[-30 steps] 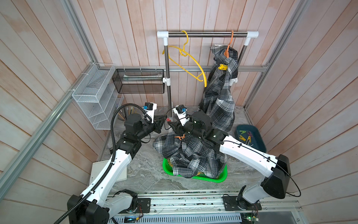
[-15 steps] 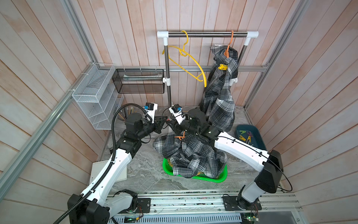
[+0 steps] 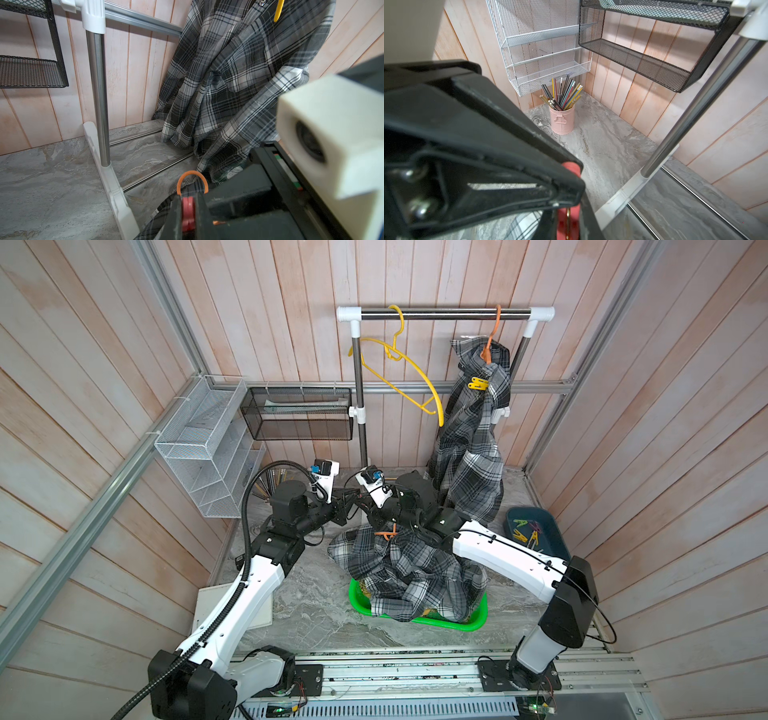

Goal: Remove the clothespins securing long-sleeve shirts to the hanger
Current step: Place the clamp in the storage box.

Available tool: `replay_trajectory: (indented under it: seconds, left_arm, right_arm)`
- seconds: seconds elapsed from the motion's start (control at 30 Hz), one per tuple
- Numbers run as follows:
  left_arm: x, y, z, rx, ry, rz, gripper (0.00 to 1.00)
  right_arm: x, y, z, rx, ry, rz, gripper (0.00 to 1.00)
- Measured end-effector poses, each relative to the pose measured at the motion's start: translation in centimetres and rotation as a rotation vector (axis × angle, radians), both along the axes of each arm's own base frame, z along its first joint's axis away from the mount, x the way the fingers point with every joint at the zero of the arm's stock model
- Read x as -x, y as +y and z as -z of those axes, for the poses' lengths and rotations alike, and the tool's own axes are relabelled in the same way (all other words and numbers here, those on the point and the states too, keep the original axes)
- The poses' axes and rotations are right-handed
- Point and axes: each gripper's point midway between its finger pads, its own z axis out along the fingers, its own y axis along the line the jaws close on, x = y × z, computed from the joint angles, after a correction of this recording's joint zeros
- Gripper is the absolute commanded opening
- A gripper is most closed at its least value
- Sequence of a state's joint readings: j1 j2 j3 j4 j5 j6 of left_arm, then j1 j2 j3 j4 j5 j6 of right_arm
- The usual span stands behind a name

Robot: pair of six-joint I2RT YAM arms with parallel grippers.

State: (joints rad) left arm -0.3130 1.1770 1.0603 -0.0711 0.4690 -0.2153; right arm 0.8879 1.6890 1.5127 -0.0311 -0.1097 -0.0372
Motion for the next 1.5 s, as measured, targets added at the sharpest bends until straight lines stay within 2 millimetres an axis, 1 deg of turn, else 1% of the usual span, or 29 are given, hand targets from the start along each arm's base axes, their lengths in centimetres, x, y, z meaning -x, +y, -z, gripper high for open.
replay_trajectory:
  seconds: [0.03, 0.13, 0.2, 0.27, 0.3, 0.43, 0.53, 0.63, 0.8, 0.83, 0.9, 0.93, 1.0, 1.07, 1.13, 1.2, 1.27, 1.3, 1.5]
  left_arm:
    - [0.0, 0.0, 0.0, -0.001, -0.002, -0.001, 0.25]
    - [-0.2, 0.2, 0.1, -0.014, -0.009, -0.012, 0.53]
    - [-0.1, 0.2, -0.1, -0.021, -0.02, -0.012, 0.68]
    - [-0.1, 0.3, -0.2, -0.027, -0.03, -0.016, 0.78]
    - [-0.1, 0.4, -0.4, -0.029, -0.041, -0.024, 0.81]
    - [0.0, 1.2, -1.4, -0.019, -0.095, -0.056, 0.91]
    - [0.2, 2.0, -1.8, -0.005, -0.139, -0.085, 0.96]
    - [0.2, 3.2, -2.2, 0.014, -0.181, -0.123, 0.99]
    - [-0.5, 5.3, -2.5, 0.04, -0.216, -0.186, 1.0]
    - [-0.6, 5.6, -2.5, 0.043, -0.22, -0.193, 1.0]
    - [-0.7, 5.9, -2.6, 0.045, -0.227, -0.203, 1.0]
    - [-0.7, 6.0, -2.8, 0.046, -0.232, -0.205, 1.0]
    - [-0.7, 6.0, -2.9, 0.048, -0.24, -0.207, 1.0]
    - [-0.7, 6.1, -3.0, 0.05, -0.246, -0.208, 1.0]
    - [-0.7, 6.1, -2.7, 0.049, -0.245, -0.208, 1.0]
    - [-0.6, 6.2, -2.4, 0.046, -0.24, -0.214, 1.0]
    - [-0.6, 6.3, -2.2, 0.044, -0.238, -0.221, 1.0]
    - [-0.7, 6.4, -2.2, 0.042, -0.239, -0.226, 1.0]
    - [-0.7, 6.7, -1.9, 0.037, -0.244, -0.24, 1.0]
  right_arm:
    - [0.0, 0.0, 0.0, 0.0, 0.0, 0.002, 0.0]
    - [-0.3, -0.4, -0.1, -0.001, -0.001, 0.029, 0.0]
    - [-0.8, -1.3, 0.0, -0.001, 0.002, 0.068, 0.0]
    - [-1.0, -2.6, 0.3, 0.0, 0.015, 0.109, 0.0]
    - [-1.0, -3.4, 0.5, 0.0, 0.022, 0.129, 0.0]
    - [0.1, -6.9, 1.0, -0.013, 0.058, 0.211, 0.0]
    - [1.2, -9.9, 1.1, -0.036, 0.092, 0.277, 0.0]
    - [1.9, -13.9, 1.4, -0.072, 0.137, 0.373, 0.0]
    - [2.2, -22.4, 2.7, -0.126, 0.216, 0.596, 0.0]
    - [2.2, -23.6, 2.8, -0.135, 0.224, 0.631, 0.0]
    - [2.0, -27.2, 2.8, -0.158, 0.243, 0.735, 0.0]
    - [1.8, -28.6, 2.8, -0.17, 0.25, 0.778, 0.0]
    - [1.1, -32.9, 3.0, -0.204, 0.267, 0.904, 0.0]
    - [0.7, -37.0, 3.7, -0.229, 0.294, 1.026, 0.0]
    - [0.4, -40.9, 5.0, -0.258, 0.328, 1.136, 0.0]
    - [0.5, -44.4, 7.0, -0.285, 0.381, 1.23, 0.0]
    - [0.8, -46.9, 9.2, -0.309, 0.437, 1.299, 0.0]
    - [0.9, -48.0, 10.3, -0.318, 0.466, 1.331, 0.0]
    - [0.5, -52.2, 15.5, -0.387, 0.575, 1.441, 0.0]
